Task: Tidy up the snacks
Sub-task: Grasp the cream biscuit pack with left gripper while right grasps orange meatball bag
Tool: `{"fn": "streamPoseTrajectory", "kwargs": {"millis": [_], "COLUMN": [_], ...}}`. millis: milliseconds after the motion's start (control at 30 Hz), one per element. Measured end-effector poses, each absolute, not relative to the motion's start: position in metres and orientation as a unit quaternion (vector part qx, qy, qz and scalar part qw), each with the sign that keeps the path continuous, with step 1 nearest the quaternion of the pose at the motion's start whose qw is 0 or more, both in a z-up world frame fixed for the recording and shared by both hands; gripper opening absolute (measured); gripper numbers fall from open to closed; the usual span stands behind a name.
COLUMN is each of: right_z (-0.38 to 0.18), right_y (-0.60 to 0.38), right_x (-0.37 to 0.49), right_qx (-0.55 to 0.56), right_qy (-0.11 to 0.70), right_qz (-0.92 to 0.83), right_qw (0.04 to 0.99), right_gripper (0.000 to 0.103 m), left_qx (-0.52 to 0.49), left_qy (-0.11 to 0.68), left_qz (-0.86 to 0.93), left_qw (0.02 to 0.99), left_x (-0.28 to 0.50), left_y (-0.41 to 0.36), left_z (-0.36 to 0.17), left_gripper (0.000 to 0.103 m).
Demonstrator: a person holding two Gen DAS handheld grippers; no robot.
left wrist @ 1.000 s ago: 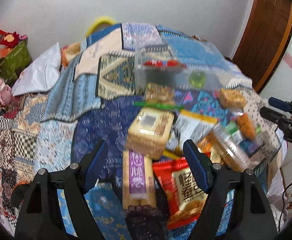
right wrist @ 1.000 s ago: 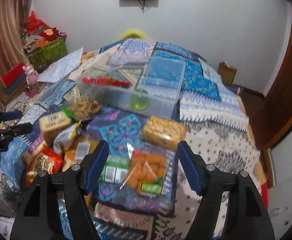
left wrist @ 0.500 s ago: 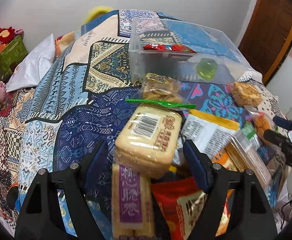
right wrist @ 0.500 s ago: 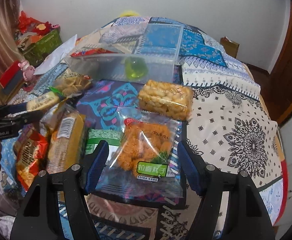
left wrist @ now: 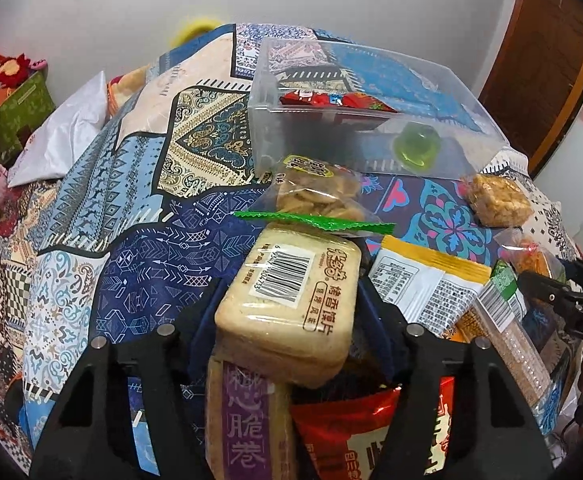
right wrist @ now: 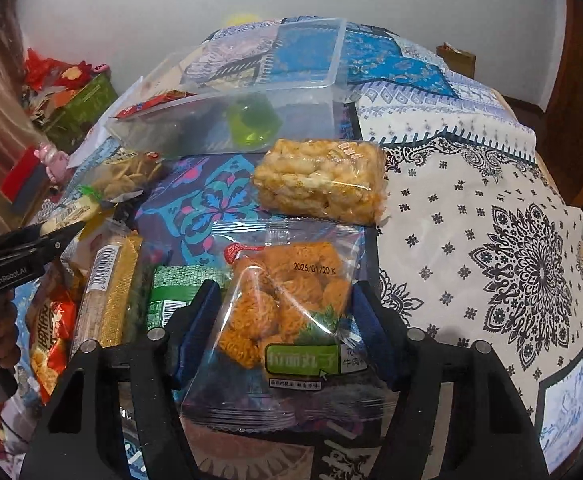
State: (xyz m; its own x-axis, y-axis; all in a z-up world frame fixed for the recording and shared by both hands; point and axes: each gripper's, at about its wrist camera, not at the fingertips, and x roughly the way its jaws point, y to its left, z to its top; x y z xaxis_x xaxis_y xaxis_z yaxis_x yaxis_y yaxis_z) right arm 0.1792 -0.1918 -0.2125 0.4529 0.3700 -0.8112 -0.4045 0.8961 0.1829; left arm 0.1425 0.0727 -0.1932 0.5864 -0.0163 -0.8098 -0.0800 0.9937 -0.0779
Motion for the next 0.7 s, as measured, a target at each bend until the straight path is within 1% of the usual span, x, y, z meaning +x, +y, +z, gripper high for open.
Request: {"fn": "streamPoseTrajectory", "kwargs": {"millis": [267, 700], "right_z": [-0.205, -0.161], "right_y": [-0.195, -0.194], "right_x": [0.176, 0.174], "right_qx": [-0.03, -0.023], "right_qy": [0.454, 0.402], "right_qz": [0.21, 0.217], "right_qw": [0.866, 0.889], "right_gripper": [0.056, 0.055], "left_qx": [-0.053, -0.042], "left_qy": [0.444, 0.388], "left_qz": [0.013, 0.015], "left_qw": [0.894, 0.92], "left_x": [0.13, 0.101], "left_y": [0.072, 0.067], "left_z": [-0.18, -0.13], "left_gripper": [0.056, 0.055]}}
